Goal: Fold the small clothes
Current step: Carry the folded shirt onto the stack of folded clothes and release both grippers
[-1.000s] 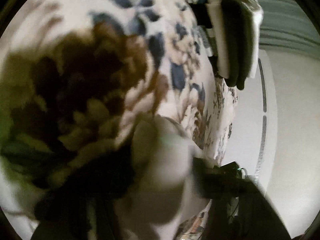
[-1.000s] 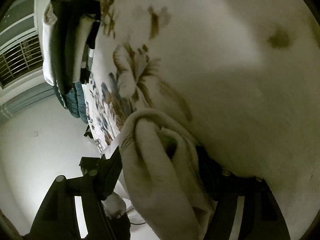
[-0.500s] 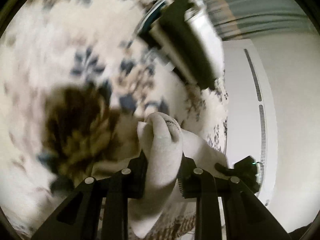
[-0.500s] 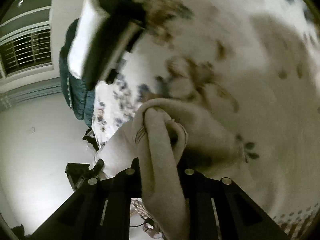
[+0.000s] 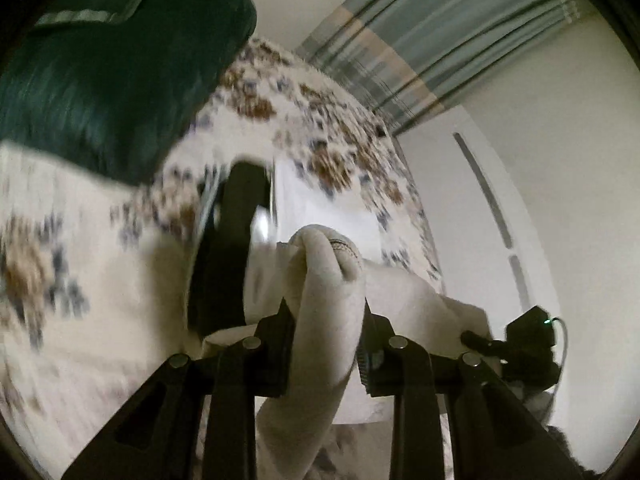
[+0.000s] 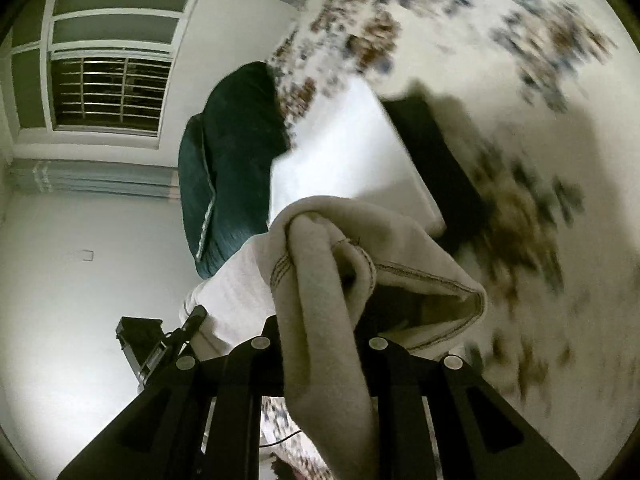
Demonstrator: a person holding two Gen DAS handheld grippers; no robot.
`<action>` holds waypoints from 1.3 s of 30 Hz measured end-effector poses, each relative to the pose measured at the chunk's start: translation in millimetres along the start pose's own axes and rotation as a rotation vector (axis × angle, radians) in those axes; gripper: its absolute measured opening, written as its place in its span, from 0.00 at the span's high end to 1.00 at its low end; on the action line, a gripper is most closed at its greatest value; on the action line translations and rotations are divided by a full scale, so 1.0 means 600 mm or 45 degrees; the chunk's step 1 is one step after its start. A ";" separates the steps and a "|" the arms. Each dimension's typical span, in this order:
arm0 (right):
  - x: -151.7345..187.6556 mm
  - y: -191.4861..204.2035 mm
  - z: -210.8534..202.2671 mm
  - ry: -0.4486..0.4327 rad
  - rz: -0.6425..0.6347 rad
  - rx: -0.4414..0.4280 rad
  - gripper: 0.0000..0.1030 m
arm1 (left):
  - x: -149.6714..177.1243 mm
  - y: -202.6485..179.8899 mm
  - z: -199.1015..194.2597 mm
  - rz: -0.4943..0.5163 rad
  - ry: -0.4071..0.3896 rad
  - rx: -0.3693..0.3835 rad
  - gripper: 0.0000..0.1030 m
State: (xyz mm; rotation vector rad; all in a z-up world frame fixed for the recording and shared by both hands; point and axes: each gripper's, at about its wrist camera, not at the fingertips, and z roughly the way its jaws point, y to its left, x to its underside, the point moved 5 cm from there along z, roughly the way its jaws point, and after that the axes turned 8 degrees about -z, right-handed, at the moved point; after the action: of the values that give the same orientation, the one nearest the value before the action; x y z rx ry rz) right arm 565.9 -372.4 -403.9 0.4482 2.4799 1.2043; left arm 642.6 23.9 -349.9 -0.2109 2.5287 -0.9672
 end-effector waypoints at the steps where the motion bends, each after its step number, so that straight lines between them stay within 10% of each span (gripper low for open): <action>1: -0.026 0.004 0.016 0.003 -0.009 0.001 0.84 | -0.020 0.002 0.013 0.013 -0.010 -0.030 0.76; 10: -0.203 -0.036 0.166 0.088 -0.106 0.215 0.83 | -0.102 0.047 0.164 0.163 -0.061 -0.425 0.65; 14: -0.208 -0.043 0.183 0.120 -0.195 0.404 0.55 | -0.100 0.041 0.170 0.202 -0.076 -0.458 0.00; 18: -0.198 -0.026 0.159 0.071 -0.333 0.691 0.00 | -0.095 0.027 0.164 0.199 -0.089 -0.511 0.00; 24: -0.130 0.007 0.128 0.019 -0.534 1.094 0.00 | -0.041 -0.007 0.147 0.244 -0.109 -0.645 0.00; 39: 0.058 0.194 -0.058 -0.165 -0.644 1.230 0.00 | 0.104 -0.159 -0.034 0.329 -0.219 -0.760 0.00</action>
State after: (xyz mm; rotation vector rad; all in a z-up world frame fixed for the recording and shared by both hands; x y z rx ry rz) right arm 534.6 -312.8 -297.2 0.0836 2.6618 -0.2496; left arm 576.3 -52.6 -293.5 -0.1268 2.5315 -0.0768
